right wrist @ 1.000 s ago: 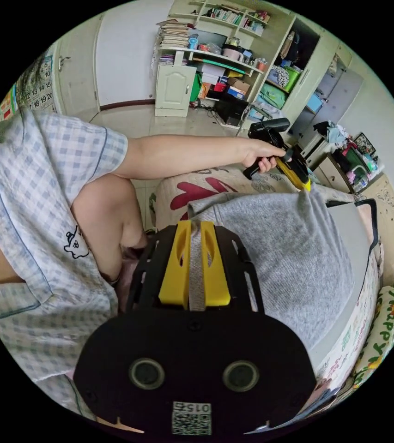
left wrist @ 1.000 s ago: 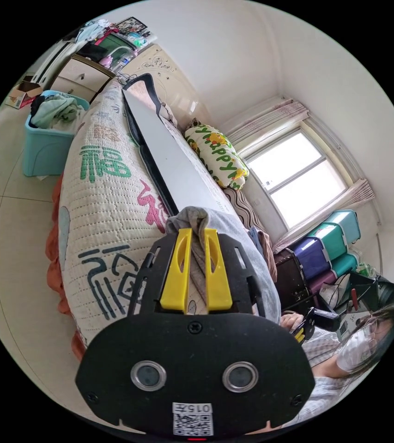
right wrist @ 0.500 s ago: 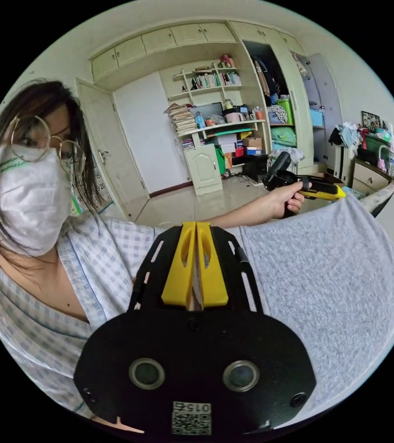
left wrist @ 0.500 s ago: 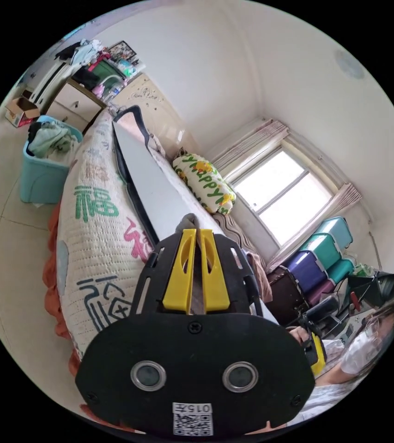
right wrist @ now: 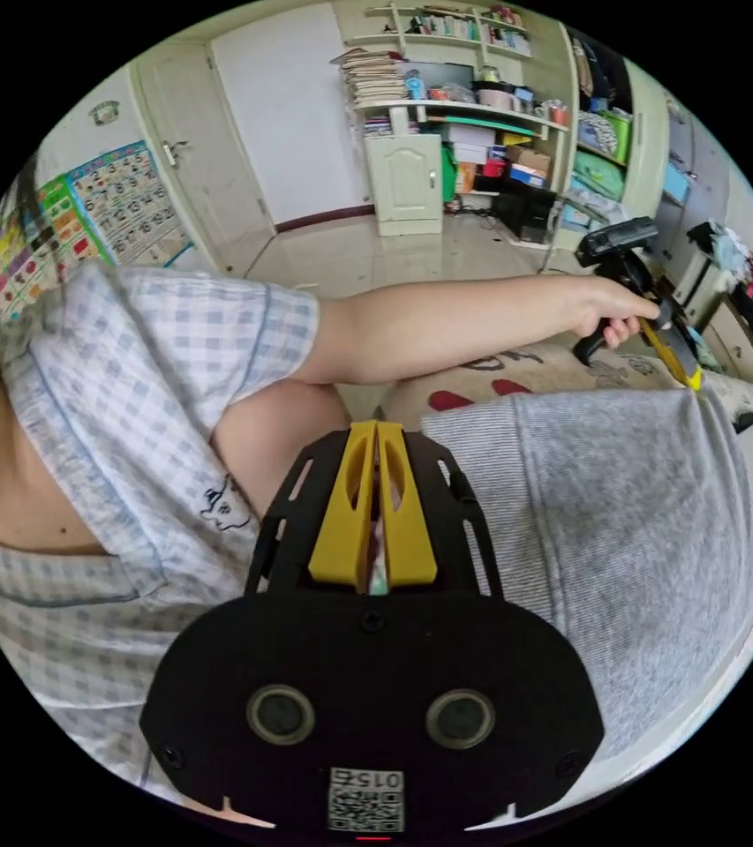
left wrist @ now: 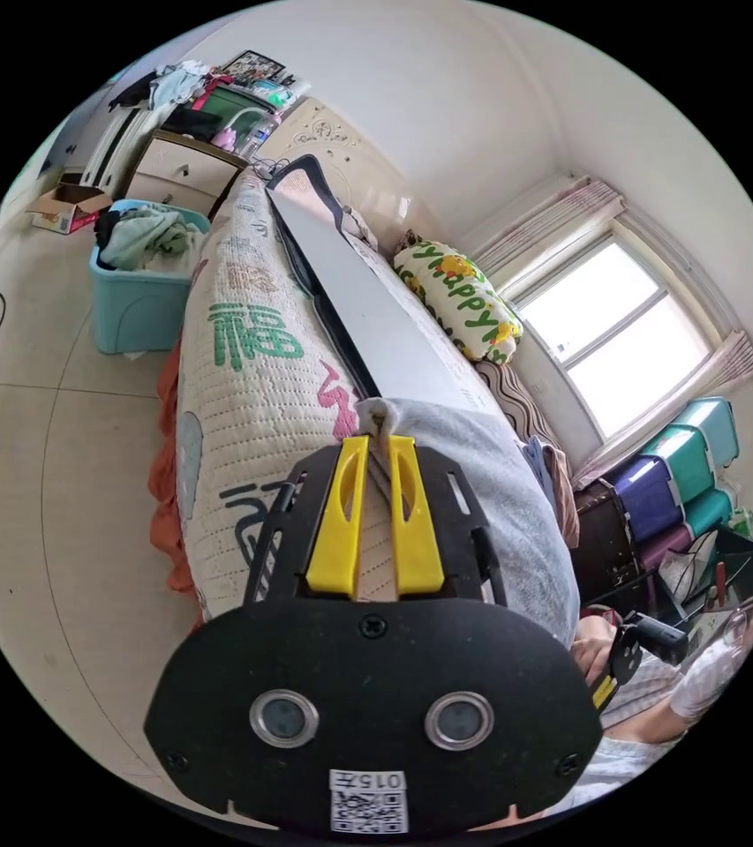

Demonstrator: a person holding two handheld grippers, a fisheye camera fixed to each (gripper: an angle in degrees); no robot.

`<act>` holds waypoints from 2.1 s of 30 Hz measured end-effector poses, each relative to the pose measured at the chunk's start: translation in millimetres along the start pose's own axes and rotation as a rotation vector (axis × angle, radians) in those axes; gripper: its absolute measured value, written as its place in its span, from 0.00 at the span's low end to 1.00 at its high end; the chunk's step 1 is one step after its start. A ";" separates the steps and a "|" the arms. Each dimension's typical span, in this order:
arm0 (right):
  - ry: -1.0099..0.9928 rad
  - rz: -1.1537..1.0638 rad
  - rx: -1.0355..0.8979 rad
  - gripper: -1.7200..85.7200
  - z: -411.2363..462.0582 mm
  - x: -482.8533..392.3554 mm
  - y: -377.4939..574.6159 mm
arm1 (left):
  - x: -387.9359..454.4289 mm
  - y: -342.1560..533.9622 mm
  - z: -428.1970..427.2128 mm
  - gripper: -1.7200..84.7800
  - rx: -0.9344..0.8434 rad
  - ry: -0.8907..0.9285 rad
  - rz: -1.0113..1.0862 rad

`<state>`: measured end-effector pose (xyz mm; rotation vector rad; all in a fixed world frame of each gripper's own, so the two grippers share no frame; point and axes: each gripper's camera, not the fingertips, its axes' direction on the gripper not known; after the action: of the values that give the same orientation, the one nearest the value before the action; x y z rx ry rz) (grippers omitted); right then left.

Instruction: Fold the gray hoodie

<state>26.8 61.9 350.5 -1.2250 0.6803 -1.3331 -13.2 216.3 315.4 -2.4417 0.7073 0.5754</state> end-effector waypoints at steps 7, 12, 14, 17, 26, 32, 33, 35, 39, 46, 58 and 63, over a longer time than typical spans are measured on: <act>0.235 0.019 0.150 0.02 -58.7 -28.7 32.7 | -5.6 38.1 -51.7 0.08 0.114 0.042 0.024; 0.340 0.126 0.130 0.01 -57.3 -17.5 46.9 | 46.2 62.7 -69.2 0.03 0.132 0.129 0.236; 0.263 0.118 0.013 0.01 -34.4 -17.0 39.7 | 53.8 72.8 -37.3 0.02 0.048 0.057 0.280; 0.285 0.156 -0.109 0.01 -6.1 -17.8 36.8 | 37.8 83.0 16.7 0.02 -0.104 -0.024 0.273; -0.016 0.123 0.032 0.01 -39.3 -38.2 85.3 | -19.2 103.6 53.9 0.01 -0.162 -0.021 0.206; 0.379 0.295 0.465 0.01 -122.2 -62.1 174.4 | -1.0 151.5 -36.2 0.01 0.409 -0.221 0.357; 0.486 0.308 0.502 0.01 -127.0 -71.9 181.7 | 10.5 162.5 -47.2 0.01 0.497 -0.261 0.405; 0.874 0.279 0.585 0.01 -131.9 -119.9 197.5 | 55.2 211.6 -78.4 0.02 0.828 -0.358 0.627; 1.375 0.210 0.656 0.01 -105.8 -181.4 202.6 | 105.4 268.2 -93.0 0.05 1.157 -0.504 0.732; 1.743 0.115 0.796 0.06 -69.5 -226.9 219.8 | 168.8 318.0 -63.3 0.17 1.376 -0.674 0.920; 1.050 0.450 0.706 0.13 -106.2 -106.7 279.0 | 171.6 253.2 -38.9 0.18 1.037 -0.707 1.070; 0.525 0.713 0.710 0.17 -110.5 24.4 332.6 | 86.1 143.0 -35.0 0.22 0.597 -0.550 0.788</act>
<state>43.6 -52.7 18.9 -0.0215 0.8029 -1.1134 -21.8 61.2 244.8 -1.3121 1.3480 1.0789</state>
